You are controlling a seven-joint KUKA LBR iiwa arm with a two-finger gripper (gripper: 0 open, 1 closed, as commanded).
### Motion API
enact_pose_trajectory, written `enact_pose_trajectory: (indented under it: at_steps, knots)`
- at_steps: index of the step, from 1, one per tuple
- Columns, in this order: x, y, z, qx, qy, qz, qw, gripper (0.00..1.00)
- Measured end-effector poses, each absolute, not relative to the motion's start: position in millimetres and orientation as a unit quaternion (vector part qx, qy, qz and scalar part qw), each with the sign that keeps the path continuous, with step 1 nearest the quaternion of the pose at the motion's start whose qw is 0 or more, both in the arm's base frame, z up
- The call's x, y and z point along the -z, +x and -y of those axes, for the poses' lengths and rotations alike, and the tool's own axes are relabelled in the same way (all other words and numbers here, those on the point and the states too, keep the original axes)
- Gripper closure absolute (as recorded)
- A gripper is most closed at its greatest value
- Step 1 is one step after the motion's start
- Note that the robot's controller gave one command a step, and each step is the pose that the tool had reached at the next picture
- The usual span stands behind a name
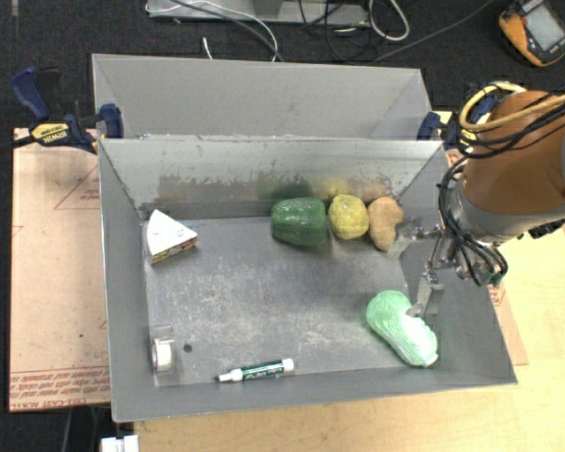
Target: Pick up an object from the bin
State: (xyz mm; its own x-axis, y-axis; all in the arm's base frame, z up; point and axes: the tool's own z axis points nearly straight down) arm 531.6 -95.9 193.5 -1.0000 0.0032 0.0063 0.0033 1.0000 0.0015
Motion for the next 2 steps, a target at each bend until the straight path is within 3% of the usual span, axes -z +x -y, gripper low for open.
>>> enact_pose_trajectory:
  at_steps: [1, 2]
  knots:
    - [-197.0, 532.7, 95.5, 0.000, 0.000, 1.000, -0.002, 0.00]
    - [-101.5, 495.3, 112.3, 0.000, 0.007, 1.000, -0.003, 0.00]
